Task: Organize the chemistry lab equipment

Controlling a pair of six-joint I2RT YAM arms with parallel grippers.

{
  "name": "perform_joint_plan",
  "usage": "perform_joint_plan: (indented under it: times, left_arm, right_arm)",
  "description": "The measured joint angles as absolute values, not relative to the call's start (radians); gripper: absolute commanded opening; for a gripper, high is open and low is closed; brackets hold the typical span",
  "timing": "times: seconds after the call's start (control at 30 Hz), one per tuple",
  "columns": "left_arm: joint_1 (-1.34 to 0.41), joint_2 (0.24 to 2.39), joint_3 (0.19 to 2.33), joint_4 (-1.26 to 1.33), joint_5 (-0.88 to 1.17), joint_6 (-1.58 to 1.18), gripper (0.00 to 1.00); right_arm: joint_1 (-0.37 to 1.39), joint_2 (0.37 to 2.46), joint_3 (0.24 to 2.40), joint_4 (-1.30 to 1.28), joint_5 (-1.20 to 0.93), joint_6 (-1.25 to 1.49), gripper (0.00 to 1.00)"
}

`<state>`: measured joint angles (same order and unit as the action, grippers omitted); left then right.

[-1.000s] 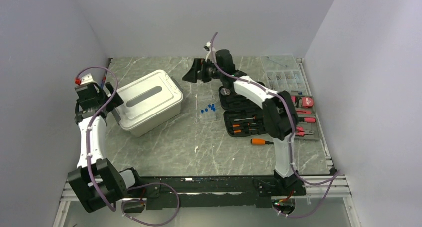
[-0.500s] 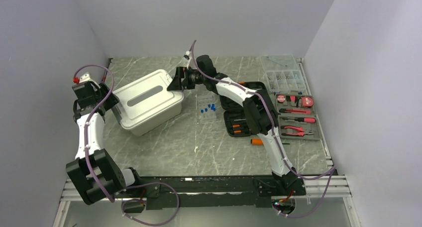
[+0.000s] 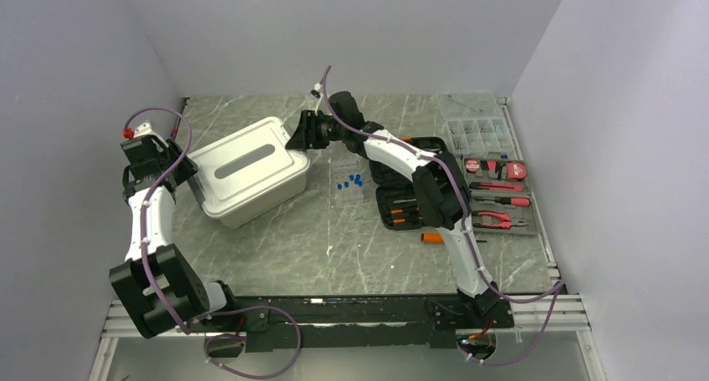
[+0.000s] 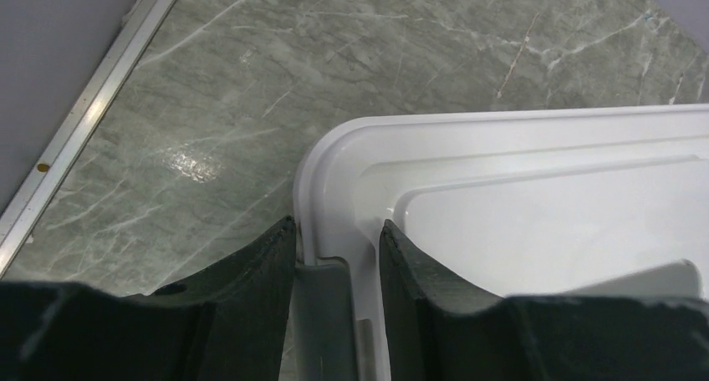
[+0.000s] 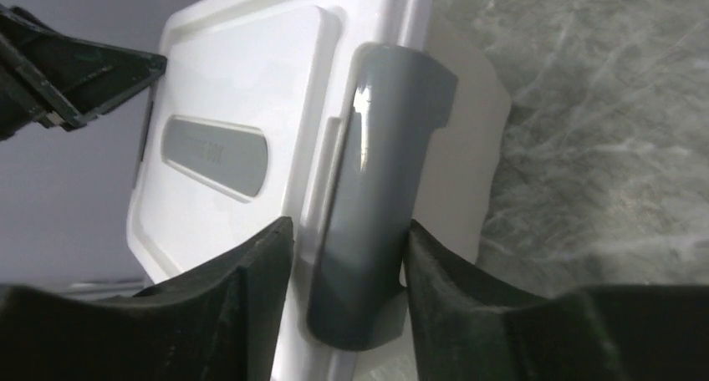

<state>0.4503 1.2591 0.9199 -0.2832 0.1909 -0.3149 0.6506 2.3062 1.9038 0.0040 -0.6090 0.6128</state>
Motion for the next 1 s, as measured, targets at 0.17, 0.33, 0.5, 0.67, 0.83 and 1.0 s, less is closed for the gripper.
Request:
perform_joint_plan:
  times: [0.17, 0.33, 0.5, 0.67, 0.83, 1.0]
  left_arm:
    - [0.45, 1.279, 0.938, -0.29, 0.197, -0.304, 0.4]
    - [0.45, 1.297, 0.952, -0.287, 0.21, -0.297, 0.39]
    - [0.45, 1.33, 0.975, -0.278, 0.23, -0.291, 0.35]
    - [0.451, 1.39, 1.017, -0.264, 0.271, -0.289, 0.33]
    - [0.432, 1.443, 1.056, -0.25, 0.323, -0.274, 0.33]
    - [0.396, 1.467, 1.081, -0.257, 0.339, -0.256, 0.33]
  right_arm:
    - [0.674, 2.259, 1.864, -0.044, -0.497, 0.595, 0.38]
    - [0.703, 2.225, 1.852, -0.096, -0.389, 0.57, 0.22]
    - [0.741, 2.176, 1.815, -0.144, -0.257, 0.569, 0.08]
    - [0.78, 2.105, 1.738, -0.176, -0.14, 0.619, 0.0]
    - [0.823, 2.008, 1.611, -0.174, -0.022, 0.714, 0.0]
    - [0.868, 1.924, 1.509, -0.181, 0.086, 0.798, 0.0]
